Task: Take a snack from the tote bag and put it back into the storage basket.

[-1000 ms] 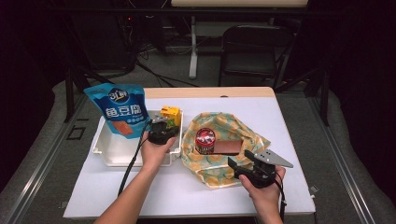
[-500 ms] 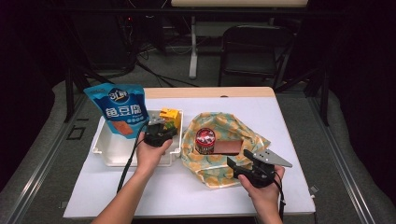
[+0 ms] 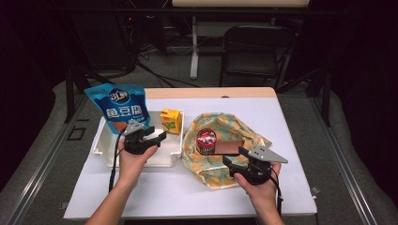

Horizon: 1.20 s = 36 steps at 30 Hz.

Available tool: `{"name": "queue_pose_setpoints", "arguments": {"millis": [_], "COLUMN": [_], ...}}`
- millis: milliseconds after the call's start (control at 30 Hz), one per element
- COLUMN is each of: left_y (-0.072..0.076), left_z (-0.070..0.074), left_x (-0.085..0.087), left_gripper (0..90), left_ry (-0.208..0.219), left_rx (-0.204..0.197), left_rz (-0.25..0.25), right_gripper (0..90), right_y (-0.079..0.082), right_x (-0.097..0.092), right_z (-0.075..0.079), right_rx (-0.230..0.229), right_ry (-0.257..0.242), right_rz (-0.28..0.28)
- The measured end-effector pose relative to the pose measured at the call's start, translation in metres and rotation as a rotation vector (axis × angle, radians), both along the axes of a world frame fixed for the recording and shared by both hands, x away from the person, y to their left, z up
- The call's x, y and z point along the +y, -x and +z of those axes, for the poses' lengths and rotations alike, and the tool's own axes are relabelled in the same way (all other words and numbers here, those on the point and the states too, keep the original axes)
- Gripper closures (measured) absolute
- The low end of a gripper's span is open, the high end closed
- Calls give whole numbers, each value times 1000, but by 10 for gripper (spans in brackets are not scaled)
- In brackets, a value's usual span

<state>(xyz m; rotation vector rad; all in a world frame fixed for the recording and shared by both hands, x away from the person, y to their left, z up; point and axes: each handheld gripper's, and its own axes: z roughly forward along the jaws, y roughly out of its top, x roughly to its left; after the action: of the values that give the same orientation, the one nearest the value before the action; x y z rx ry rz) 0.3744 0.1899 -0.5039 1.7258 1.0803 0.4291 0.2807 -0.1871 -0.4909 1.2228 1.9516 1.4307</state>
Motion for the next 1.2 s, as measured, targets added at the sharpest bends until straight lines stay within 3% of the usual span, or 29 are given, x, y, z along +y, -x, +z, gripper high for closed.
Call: {"name": "queue_pose_setpoints", "arguments": {"millis": [100, 233, 400, 700, 1200], "left_y": [10, 22, 32, 40, 46], "left_z": [2, 2, 0, -6, -5], "left_x": [4, 2, 1, -2, -9], "left_gripper": [288, 159, 76, 0, 0], "left_ry": [33, -1, 22, 43, 33], "left_rx": [1, 10, 13, 27, 11], "left_rz": [-24, -64, -98, -123, -152], "right_gripper": [277, 261, 233, 193, 197], "right_y": [-4, -12, -20, -39, -67], "right_x": [5, 15, 25, 44, 65], "right_z": [1, 0, -3, -7, -17], "right_rx": [5, 9, 21, 32, 53], "right_ry": [10, 23, 38, 66, 97], "right_rz": [24, 60, 94, 96, 93]}}
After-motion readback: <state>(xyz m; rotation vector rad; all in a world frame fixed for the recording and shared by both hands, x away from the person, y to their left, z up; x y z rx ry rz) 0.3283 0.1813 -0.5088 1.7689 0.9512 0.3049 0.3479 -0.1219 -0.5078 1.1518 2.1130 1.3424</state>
